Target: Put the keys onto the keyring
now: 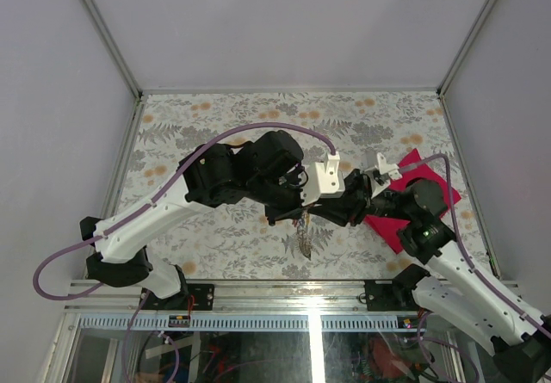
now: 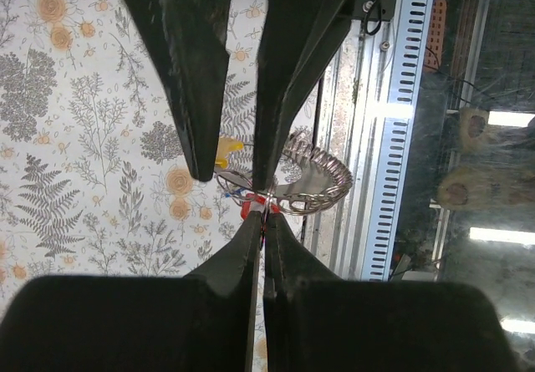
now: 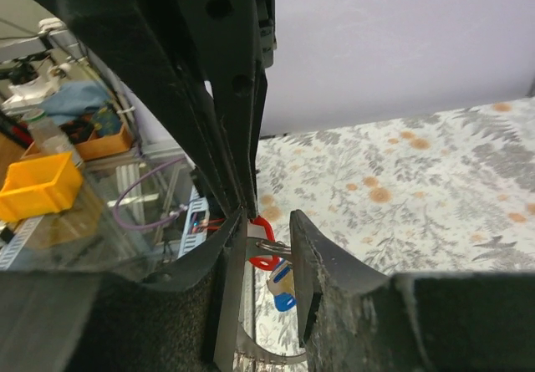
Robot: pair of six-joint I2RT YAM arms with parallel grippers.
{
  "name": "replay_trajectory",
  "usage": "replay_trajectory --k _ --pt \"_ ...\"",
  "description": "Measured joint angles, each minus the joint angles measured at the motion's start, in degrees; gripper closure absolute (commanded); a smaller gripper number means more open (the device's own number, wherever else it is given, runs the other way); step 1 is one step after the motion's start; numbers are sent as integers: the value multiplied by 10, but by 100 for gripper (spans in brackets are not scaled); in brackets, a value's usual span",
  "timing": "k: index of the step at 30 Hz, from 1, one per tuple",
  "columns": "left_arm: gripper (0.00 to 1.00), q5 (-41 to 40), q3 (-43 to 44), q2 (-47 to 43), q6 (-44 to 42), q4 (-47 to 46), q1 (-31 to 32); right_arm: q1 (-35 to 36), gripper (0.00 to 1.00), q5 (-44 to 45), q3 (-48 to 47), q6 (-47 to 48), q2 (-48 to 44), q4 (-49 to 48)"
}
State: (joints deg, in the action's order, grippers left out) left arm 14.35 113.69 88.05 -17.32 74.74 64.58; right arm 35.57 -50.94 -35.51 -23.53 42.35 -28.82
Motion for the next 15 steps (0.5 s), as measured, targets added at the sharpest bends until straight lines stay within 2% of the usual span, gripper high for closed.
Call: replay_trajectory --k 4,7,15 --pt "100 -4 0 0 0 0 0 0 66 35 9 1 -45 -1" --pt "100 -6 0 0 0 0 0 0 66 30 9 -3 -56 -16" --pt "100 -9 0 1 0 0 3 0 66 -23 0 -19 16 -15"
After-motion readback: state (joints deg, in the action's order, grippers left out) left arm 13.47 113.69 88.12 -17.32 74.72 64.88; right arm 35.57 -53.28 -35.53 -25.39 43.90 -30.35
